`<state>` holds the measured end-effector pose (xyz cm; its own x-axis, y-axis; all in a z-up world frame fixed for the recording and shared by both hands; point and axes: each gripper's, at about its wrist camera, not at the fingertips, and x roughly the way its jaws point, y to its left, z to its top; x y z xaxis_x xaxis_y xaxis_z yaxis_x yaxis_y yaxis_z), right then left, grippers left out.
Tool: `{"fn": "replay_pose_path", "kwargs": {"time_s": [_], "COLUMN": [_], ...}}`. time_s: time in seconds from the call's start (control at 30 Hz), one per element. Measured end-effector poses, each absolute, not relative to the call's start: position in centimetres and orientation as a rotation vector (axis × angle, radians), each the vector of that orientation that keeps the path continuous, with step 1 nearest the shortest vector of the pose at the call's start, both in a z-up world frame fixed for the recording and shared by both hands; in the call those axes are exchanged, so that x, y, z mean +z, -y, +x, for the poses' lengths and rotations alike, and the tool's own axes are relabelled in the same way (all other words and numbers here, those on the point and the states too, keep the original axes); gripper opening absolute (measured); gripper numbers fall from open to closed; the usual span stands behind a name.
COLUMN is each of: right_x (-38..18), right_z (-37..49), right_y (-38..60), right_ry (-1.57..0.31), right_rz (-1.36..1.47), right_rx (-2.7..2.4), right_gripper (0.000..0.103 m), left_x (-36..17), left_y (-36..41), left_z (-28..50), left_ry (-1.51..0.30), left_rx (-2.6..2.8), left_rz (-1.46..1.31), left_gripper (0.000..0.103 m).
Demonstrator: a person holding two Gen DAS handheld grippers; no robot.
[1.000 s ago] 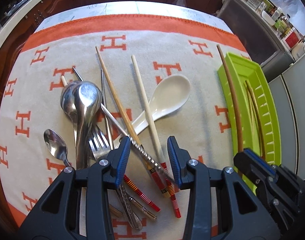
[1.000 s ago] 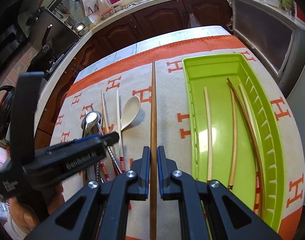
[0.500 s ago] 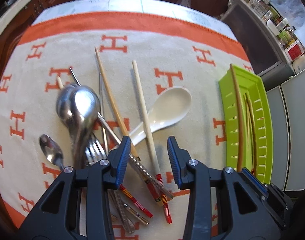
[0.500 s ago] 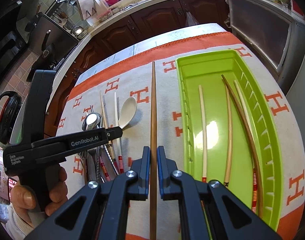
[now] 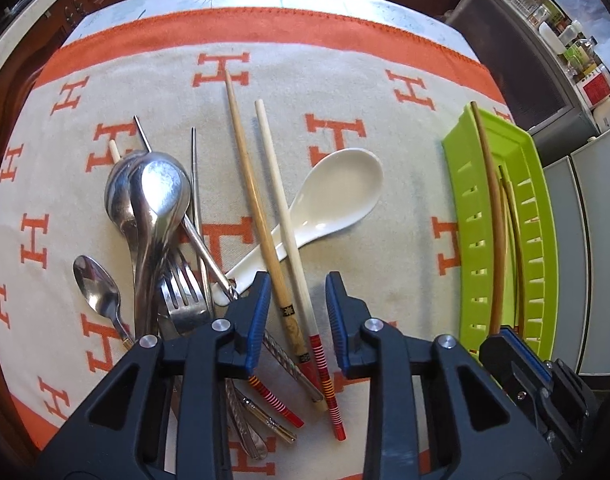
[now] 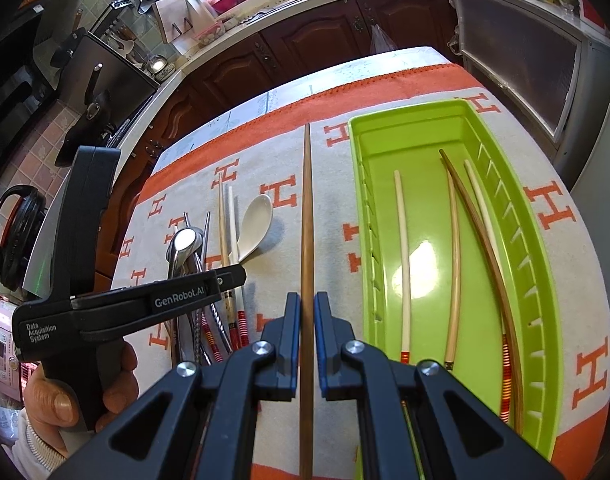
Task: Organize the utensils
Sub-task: 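Grasp a red-banded wooden chopstick with the left tool while the right tool holds its chopstick, then carry both chopsticks over the green tray and open both tools to drop them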
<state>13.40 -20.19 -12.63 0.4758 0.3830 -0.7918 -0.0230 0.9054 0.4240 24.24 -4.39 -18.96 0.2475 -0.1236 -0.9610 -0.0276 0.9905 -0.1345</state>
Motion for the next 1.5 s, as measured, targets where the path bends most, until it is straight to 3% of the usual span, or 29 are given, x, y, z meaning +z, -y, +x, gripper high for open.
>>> {"fn": "replay_pose_path", "kwargs": {"time_s": [0.3,0.5,1.0,1.5], "right_x": [-12.6,-12.5,-11.9,-9.2], "right_z": [13.1,12.8,12.2,9.9], "right_y": [20.2,20.2,20.4,26.7], "right_ry": [-1.051,-1.051,-1.037,-0.944], "right_rz": [0.384,0.385,0.387,0.416], "right_rx": [0.256,0.256,0.26,0.171], "right_gripper": [0.006,0.006,0.006,0.007], "left_x": [-19.4,-19.9,-17.5,-9.6], "left_y": [3.2,1.5,1.6,7.8], "left_z": [23.6,22.8,19.7,16.1], "left_ry": [-1.336,-1.317,-1.279,-1.201], "left_rx": [-0.042,-0.055,-0.084,-0.298], "left_rz": [-0.174,-0.246,-0.2,-0.207], "left_gripper": [0.018,0.005,0.004,0.004]}}
